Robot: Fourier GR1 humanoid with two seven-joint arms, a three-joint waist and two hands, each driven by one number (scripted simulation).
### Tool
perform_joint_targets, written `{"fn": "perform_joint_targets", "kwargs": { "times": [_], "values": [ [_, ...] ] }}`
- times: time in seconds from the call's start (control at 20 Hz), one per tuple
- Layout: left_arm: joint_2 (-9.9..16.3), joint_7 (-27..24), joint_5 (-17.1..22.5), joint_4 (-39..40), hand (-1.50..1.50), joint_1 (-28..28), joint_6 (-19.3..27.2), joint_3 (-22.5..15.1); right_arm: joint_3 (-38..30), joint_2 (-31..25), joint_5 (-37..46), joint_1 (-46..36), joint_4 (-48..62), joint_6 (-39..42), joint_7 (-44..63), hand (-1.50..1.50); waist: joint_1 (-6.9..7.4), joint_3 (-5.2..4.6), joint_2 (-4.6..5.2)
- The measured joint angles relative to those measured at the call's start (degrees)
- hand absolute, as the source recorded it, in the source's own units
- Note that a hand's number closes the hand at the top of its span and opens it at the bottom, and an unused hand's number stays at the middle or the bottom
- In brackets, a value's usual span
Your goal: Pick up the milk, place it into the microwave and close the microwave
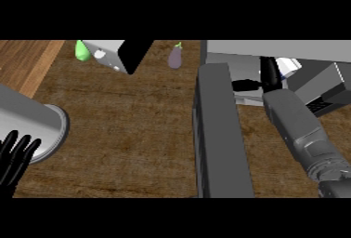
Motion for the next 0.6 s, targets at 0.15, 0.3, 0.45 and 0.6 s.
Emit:
{"fn": "perform_joint_targets", "kwargs": {
  "times": [0.15, 0.3, 0.45, 0.6],
  "values": [
    [-0.9, 0.1, -1.7, 0.1, 1.50, -0.5, -0.1, -2.1, -1.5, 0.5, -1.6, 1.2, 0.2, 3.6, -1.5, -1.50, -0.63, -0.03, -0.33],
    [-2.0, 1.1, -2.6, -0.2, 1.50, -0.8, 0.2, -4.5, -2.8, 1.2, -3.1, 2.7, 0.4, 7.8, -2.6, -1.50, -1.41, -0.07, -0.74],
    [-2.6, 1.7, -3.3, -0.2, 1.50, -1.1, 0.6, -6.6, -3.7, 1.1, -4.4, 5.3, 0.5, 14.0, -4.5, -1.50, -2.24, -0.10, -1.14],
    [-3.0, 2.9, -4.3, -0.3, 1.50, -1.4, 1.5, -8.8, -4.3, 1.9, -5.5, 7.6, 0.1, 18.4, -5.7, -1.50, -3.09, -0.16, -1.60]
  ]
}}
